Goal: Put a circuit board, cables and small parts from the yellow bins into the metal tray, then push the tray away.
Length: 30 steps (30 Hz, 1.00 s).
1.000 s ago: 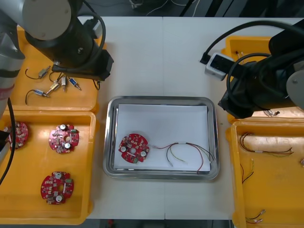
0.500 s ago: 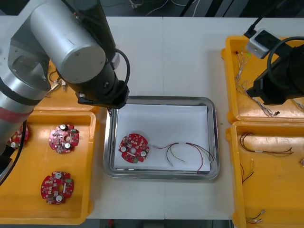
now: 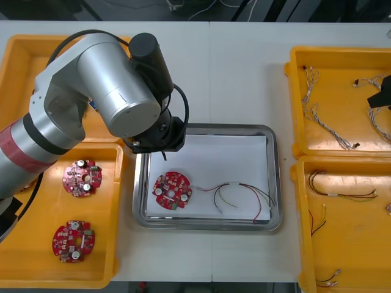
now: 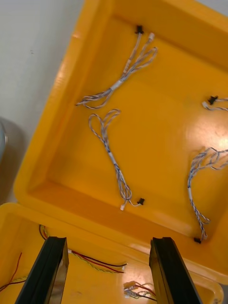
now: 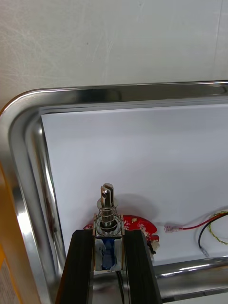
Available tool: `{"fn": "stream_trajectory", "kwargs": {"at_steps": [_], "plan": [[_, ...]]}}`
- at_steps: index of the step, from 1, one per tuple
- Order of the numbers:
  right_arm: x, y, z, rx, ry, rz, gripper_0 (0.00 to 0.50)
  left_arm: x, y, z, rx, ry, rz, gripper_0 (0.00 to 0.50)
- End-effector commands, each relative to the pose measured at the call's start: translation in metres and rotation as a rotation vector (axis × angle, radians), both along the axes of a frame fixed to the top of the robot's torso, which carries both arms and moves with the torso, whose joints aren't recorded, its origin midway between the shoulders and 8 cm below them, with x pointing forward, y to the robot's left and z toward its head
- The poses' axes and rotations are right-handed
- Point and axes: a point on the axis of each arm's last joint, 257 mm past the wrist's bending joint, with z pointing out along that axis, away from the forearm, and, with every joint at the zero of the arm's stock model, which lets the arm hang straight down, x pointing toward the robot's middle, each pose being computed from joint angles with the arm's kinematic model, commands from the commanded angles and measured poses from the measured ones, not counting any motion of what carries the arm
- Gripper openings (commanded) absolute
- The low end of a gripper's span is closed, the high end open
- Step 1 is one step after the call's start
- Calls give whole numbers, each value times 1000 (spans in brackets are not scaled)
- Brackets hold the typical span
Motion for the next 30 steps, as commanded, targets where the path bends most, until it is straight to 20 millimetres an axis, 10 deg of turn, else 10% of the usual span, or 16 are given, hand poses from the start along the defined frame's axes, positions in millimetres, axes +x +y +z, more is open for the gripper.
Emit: {"fn": "stream_trajectory", "kwargs": {"at_steps": [1,15,25,30], "plan": [[7,-42,29,10,-51,-144,500,2,-8,-24,-10,15,-4,0],[6,-103,7,15,18,-322,500,17,-6,-61,3,-2,5,0],[2,-112,-25,47,124,-329,500,16,-2,-68,9,6,14,4],[14,-112,-30,25,107,-307,500,17,0,-68,5,1,25,357]]}}
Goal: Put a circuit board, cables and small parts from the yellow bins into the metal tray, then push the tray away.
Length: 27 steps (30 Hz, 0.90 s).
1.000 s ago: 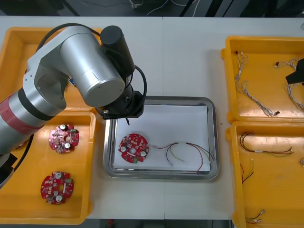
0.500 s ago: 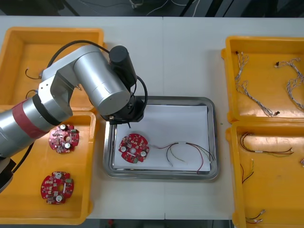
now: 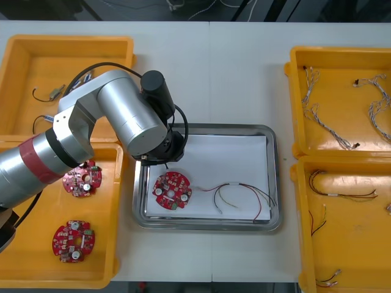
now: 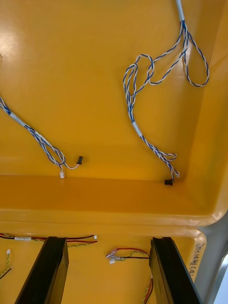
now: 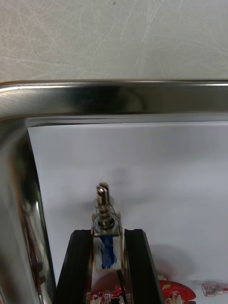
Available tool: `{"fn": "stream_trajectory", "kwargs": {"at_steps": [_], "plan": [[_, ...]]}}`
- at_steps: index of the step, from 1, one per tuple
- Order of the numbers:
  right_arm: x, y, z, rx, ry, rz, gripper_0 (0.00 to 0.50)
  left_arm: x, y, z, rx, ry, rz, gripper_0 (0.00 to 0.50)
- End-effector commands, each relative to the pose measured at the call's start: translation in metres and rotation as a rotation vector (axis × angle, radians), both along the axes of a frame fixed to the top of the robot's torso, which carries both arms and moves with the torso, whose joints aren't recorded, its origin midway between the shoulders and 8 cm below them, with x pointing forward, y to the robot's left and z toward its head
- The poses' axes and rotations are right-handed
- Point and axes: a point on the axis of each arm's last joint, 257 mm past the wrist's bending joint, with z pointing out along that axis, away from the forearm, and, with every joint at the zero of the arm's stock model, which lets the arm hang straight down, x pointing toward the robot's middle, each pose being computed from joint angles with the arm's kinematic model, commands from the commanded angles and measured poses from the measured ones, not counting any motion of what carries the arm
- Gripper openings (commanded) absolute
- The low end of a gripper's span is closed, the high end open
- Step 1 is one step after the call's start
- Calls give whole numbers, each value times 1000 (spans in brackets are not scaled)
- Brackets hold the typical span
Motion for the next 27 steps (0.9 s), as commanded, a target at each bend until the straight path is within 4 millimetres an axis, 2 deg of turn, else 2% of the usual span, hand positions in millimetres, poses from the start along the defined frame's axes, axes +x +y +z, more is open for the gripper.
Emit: {"fn": "stream_trajectory", "kwargs": {"at_steps": [1,3,16,23,27], "plan": [[17,-13,28,-64,-69,29,500,-4,-8,-6,-5,-6,-12,423],[21,-14,25,-56,-71,30,500,-3,-9,-7,-12,-10,-10,500],[47,-27,24,-69,-98,122,500,1,-11,-3,-29,-31,-11,500],[62,-41,17,-139,-111,204,500,2,-4,21,-47,-44,-4,500],[71,-40,15,-152,-111,220,500,-1,6,44,-34,-36,8,500]]}}
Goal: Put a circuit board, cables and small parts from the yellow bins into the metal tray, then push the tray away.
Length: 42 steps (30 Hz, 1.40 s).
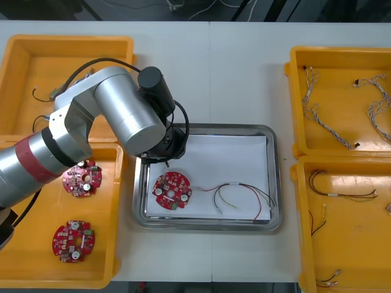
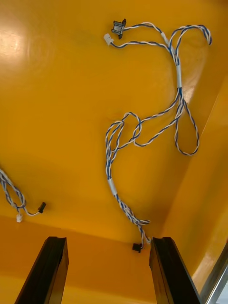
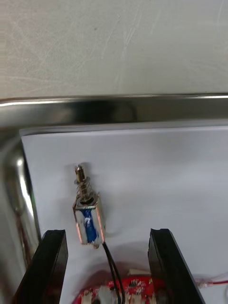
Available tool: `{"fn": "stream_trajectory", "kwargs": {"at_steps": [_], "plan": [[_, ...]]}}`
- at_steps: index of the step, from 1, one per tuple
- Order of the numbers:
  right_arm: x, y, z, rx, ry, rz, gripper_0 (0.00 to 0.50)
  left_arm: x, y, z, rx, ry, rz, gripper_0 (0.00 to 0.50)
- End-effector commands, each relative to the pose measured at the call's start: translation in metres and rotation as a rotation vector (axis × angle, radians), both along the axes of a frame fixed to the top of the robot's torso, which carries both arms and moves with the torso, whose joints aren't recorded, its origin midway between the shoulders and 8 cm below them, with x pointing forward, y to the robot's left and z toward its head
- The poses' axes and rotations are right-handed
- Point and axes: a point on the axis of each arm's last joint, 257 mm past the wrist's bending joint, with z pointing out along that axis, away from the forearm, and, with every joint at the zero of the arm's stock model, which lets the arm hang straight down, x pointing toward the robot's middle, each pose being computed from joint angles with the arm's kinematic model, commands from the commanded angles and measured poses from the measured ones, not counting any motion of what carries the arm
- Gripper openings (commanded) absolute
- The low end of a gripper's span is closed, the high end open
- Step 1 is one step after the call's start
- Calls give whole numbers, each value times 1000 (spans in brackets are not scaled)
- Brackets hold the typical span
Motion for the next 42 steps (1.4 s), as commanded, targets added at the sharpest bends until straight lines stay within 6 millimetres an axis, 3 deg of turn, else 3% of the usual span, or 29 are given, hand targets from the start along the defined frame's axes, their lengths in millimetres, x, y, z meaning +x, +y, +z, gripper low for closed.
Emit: {"fn": "stream_trajectory", "kwargs": {"at_steps": [1,12,21,32,42], "plan": [[15,-13,33,-64,-40,15,500,-1,14,38,-16,-5,31,500],[29,-17,16,-104,-40,60,500,-1,32,100,-63,26,43,500],[38,-30,-3,-101,-44,105,500,6,72,145,-116,54,102,500],[52,-24,-23,-103,-65,128,500,32,136,172,-113,58,260,500],[46,-20,-42,-70,-33,131,500,49,199,182,-135,53,440,500]]}}
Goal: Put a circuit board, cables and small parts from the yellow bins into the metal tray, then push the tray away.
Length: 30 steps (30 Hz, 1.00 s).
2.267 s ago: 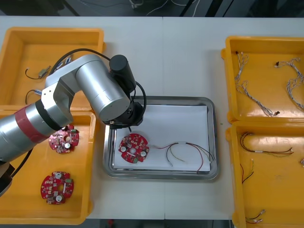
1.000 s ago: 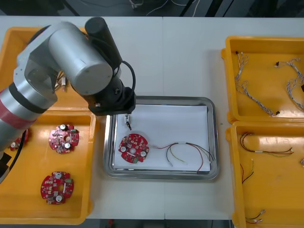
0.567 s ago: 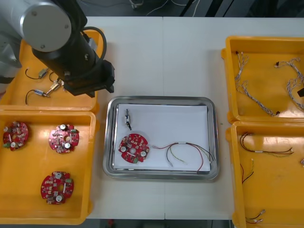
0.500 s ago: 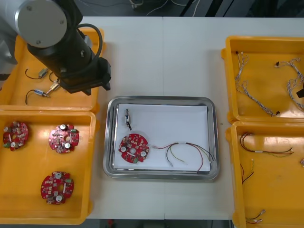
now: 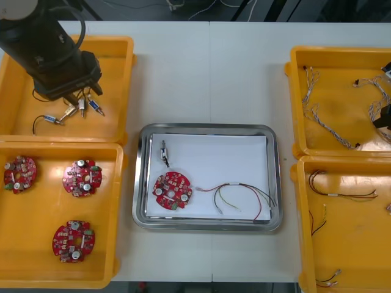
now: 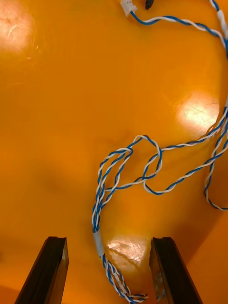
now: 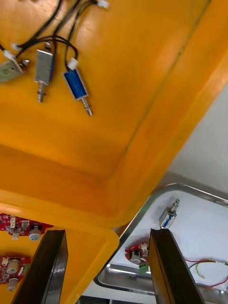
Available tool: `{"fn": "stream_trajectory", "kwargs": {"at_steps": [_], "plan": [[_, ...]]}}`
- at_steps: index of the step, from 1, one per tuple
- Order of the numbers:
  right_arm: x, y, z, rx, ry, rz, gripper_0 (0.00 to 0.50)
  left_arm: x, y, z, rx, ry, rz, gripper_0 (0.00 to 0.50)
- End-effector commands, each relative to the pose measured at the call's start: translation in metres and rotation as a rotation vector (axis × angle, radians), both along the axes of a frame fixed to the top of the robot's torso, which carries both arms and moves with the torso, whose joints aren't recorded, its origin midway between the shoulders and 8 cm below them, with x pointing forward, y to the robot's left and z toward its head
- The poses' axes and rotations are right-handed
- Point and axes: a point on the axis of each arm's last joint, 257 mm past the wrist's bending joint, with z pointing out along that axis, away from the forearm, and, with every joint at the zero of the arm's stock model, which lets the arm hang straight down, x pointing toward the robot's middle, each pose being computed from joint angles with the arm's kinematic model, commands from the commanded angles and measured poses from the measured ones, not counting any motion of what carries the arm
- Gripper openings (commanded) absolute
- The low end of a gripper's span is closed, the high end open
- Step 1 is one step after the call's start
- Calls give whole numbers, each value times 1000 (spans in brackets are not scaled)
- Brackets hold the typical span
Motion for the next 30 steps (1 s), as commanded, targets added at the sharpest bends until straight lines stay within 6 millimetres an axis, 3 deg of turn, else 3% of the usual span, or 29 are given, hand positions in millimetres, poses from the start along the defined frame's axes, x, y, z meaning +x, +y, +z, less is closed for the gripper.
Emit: {"fn": "stream_trajectory", "kwargs": {"at_steps": [1,10,30], "plan": [[7,-11,23,-12,-30,-2,500,16,39,43,43,-85,25,500],[5,-8,7,-11,-8,0,500,22,79,50,8,-83,143,500],[8,-3,-14,11,-10,-22,500,33,121,34,-26,-61,292,500]]}}
